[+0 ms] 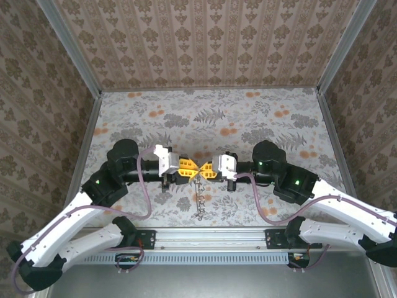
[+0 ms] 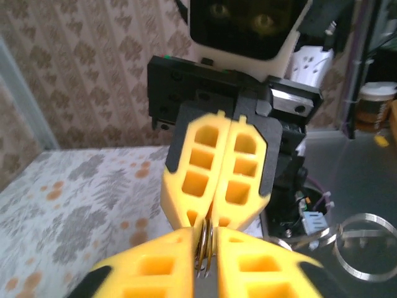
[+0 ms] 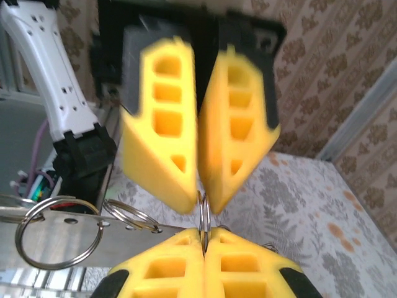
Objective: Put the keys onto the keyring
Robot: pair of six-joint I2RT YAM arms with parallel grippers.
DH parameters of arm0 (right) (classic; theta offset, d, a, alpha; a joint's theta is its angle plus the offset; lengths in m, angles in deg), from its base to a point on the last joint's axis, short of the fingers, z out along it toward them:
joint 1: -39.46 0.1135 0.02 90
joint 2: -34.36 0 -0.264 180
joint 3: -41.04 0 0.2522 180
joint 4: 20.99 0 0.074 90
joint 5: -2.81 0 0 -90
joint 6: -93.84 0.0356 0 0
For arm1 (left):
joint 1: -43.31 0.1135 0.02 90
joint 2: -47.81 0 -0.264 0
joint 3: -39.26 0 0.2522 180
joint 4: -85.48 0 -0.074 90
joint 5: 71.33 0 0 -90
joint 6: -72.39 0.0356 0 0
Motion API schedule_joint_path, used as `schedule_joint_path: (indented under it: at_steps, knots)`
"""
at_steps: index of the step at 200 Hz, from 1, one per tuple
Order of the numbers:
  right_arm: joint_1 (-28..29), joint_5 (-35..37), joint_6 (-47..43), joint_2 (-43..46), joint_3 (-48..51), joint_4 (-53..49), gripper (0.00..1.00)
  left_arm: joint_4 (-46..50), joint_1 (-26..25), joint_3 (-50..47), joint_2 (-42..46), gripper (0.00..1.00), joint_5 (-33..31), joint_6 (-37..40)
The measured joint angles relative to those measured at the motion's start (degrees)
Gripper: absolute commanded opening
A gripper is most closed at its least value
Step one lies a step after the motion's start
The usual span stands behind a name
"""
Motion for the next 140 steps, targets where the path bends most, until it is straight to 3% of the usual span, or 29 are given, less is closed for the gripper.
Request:
schedule_joint_path:
  at_steps: [56,108,114,126,140]
  knots:
    - [0.0,2.9,-0.7,-3.8,-0.5,-4.2,0.00,13.3,-6.4,7.1,-3.3,0.21,-15.8,8.7]
    - [0.0,3.1,-1.1,-4.1,-1.4,-5.6,0.00,18.4,-7.8,7.6,-6.4,0.21,-20.9,11.6]
    - [0.0,3.0,-1.1,-4.1,-1.4,-5.6,0.00,18.7,-7.8,7.7,-6.4,0.18,-21.3,11.8]
    - [0.0,3.0,-1.1,-4.0,-1.4,-5.6,0.00,18.9,-7.8,7.8,-6.4,0.01,-21.8,12.0]
    - [-0.1,3.1,-1.1,-4.1,-1.4,-5.7,0.00,19.3,-8.1,7.9,-6.5,0.00,-22.0,13.0]
